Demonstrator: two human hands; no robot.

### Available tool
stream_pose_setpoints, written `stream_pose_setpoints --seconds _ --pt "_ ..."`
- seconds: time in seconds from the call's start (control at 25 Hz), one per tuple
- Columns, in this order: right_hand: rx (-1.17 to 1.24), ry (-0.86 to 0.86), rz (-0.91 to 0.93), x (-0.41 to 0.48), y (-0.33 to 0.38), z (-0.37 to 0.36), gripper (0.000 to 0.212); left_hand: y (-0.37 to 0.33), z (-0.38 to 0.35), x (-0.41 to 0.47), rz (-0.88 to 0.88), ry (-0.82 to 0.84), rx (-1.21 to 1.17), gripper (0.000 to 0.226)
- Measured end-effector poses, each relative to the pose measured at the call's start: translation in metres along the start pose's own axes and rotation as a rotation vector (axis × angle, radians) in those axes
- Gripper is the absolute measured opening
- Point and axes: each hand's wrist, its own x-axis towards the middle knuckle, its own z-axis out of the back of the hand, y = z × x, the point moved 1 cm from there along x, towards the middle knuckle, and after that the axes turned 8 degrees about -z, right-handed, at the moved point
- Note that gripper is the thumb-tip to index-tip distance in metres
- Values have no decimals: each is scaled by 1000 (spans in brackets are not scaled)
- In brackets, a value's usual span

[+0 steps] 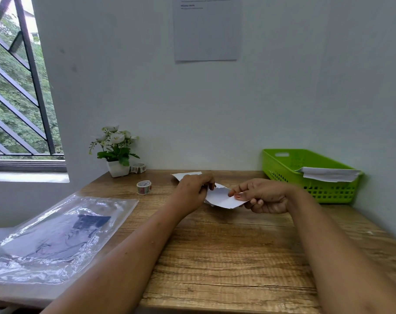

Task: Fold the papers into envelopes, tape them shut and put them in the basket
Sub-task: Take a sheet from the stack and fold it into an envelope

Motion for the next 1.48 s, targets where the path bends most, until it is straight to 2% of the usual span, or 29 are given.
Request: stream_pose_setpoints --seconds 0.08,0.16,0.28,0.32,0.36,0.4,0.48,0.56,0.6,0.76,0.92,1.04,1.2,1.28,1.36,1.48 --pt "25 -78 16 3 0 -1 9 1 -1 0 -18 -45 -26 23" --pt "-38 -265 49 11 1 -4 12 1 -2 0 -22 -74 -65 24" --pt "-413 -727 149 27 3 -14 30 1 -6 1 -8 -89 -89 24" --pt "-505 -836 210 29 5 -18 35 1 -6 1 3 -96 -96 24" --pt "-519 -871 270 30 7 -18 39 2 -6 1 15 -107 -104 24" --pt "-483 -847 320 29 9 -16 39 3 -5 1 27 -121 -111 24" --pt "-411 -655 349 20 10 -12 28 6 -3 1 41 -157 -122 23" --pt "-491 -492 310 10 8 -11 16 7 -3 1 46 -183 -138 24" --pt "-553 -497 317 8 7 -12 12 7 -3 1 47 -189 -150 25" --pt "-728 -700 438 16 10 -14 14 3 -3 2 16 -176 -188 26" --pt "-785 -909 542 20 11 -21 29 -9 -5 4 -44 -176 -195 22" --pt "-941 -993 479 23 9 -26 32 -16 -10 5 -120 -161 -203 20" --pt "-1163 -1028 394 32 3 -29 19 -14 -15 3 -151 -132 -176 24" --pt "-1082 -938 348 29 4 -25 18 -10 -16 4 -135 -142 -181 23" --pt "-932 -753 346 24 7 -21 23 -4 -15 5 -83 -128 -223 23" --pt "-891 -458 237 17 5 -24 39 8 -12 1 112 22 -287 27"
